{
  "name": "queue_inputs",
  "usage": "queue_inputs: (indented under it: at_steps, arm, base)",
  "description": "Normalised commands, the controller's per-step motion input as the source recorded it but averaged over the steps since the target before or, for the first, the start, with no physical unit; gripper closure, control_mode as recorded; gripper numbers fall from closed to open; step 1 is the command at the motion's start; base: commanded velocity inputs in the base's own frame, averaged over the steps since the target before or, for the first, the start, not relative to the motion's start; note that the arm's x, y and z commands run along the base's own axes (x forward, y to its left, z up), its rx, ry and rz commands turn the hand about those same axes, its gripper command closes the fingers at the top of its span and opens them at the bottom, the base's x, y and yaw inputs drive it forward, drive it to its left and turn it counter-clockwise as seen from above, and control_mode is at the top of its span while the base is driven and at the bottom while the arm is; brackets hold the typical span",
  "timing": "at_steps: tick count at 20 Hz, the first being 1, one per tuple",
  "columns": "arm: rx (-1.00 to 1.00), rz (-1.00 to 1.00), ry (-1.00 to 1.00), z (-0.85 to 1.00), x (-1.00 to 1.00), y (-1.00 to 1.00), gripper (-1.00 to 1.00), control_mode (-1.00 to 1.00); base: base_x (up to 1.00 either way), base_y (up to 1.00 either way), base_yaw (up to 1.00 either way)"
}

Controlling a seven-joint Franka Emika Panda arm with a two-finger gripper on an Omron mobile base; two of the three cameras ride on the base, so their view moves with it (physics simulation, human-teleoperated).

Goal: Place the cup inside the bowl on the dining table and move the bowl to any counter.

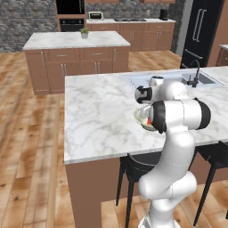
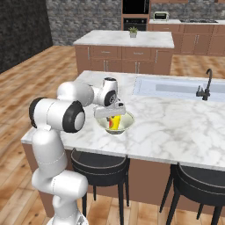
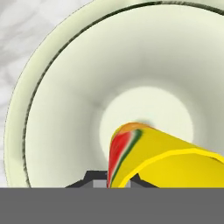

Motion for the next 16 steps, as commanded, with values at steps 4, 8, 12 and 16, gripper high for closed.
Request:
queue_inputs:
  at_steps: [4,8,12,16]
  arm:
    - [0.0,0.0,0.0,-0.07,0.0,0.0,-1.0,-1.0]
    - [0.0,0.0,0.0,0.0,0.0,0.0,-1.0,-1.0]
    - [0.0,0.0,0.03,0.1,0.0,0.0,-1.0,-1.0]
    - [0.0,0.0,0.0,0.4,-0.06,0.0,-1.0,-1.0]
  base:
    - [0.0,0.0,0.0]
    - [0.0,0.0,0.0]
    - [0.0,0.0,0.0]
    - [0.0,0.0,0.0]
